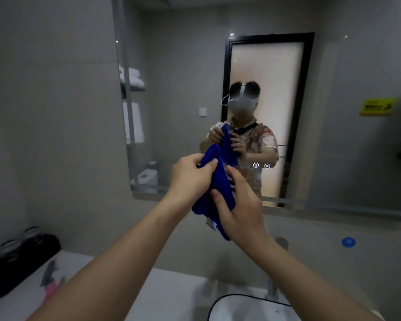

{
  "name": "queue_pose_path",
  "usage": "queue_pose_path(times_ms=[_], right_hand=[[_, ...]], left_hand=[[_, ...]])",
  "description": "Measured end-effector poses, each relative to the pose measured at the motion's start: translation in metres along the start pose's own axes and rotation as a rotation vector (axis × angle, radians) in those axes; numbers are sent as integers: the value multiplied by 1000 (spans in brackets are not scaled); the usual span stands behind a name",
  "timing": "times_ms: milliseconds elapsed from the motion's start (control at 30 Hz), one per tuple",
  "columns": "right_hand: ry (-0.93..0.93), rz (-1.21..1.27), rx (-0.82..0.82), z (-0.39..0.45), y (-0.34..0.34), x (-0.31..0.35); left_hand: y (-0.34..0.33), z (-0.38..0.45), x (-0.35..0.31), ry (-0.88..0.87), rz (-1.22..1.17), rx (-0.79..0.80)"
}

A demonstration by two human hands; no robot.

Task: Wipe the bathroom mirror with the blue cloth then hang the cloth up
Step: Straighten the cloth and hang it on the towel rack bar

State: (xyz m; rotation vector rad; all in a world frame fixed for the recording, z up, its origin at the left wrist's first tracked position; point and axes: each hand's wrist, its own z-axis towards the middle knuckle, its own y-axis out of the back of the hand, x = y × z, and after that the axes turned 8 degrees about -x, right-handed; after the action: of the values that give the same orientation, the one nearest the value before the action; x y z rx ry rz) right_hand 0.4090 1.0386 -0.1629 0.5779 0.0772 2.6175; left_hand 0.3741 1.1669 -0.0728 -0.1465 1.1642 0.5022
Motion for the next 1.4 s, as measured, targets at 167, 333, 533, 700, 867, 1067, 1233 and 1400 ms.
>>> queue_pose_path(times_ms=[167,333,533,700,867,1067,1233,1400], right_hand=[[-75,97,195,-10,15,8],[-394,269,201,-4,27,0],[-889,503,131,-10,54,-9],[-1054,641,75,-14,65,-16],[-1103,694,13,-29,66,-15],[-1134,712,25,-51,66,-16],[-1177,644,43,-55,69,-18],[-1230,514,-32,-57,64,-20]], left_hand=[[-7,-1,3,252,-170,2],[-16,-9,7,418,-282,163],[-25,-41,41,395,-273,215],[-42,-61,63,288,-292,221],[-55,-90,78,55,-3,202],[-64,-100,98,71,-9,126],[-60,-90,107,221,-165,141],[-58,-88,108,407,-313,82]])
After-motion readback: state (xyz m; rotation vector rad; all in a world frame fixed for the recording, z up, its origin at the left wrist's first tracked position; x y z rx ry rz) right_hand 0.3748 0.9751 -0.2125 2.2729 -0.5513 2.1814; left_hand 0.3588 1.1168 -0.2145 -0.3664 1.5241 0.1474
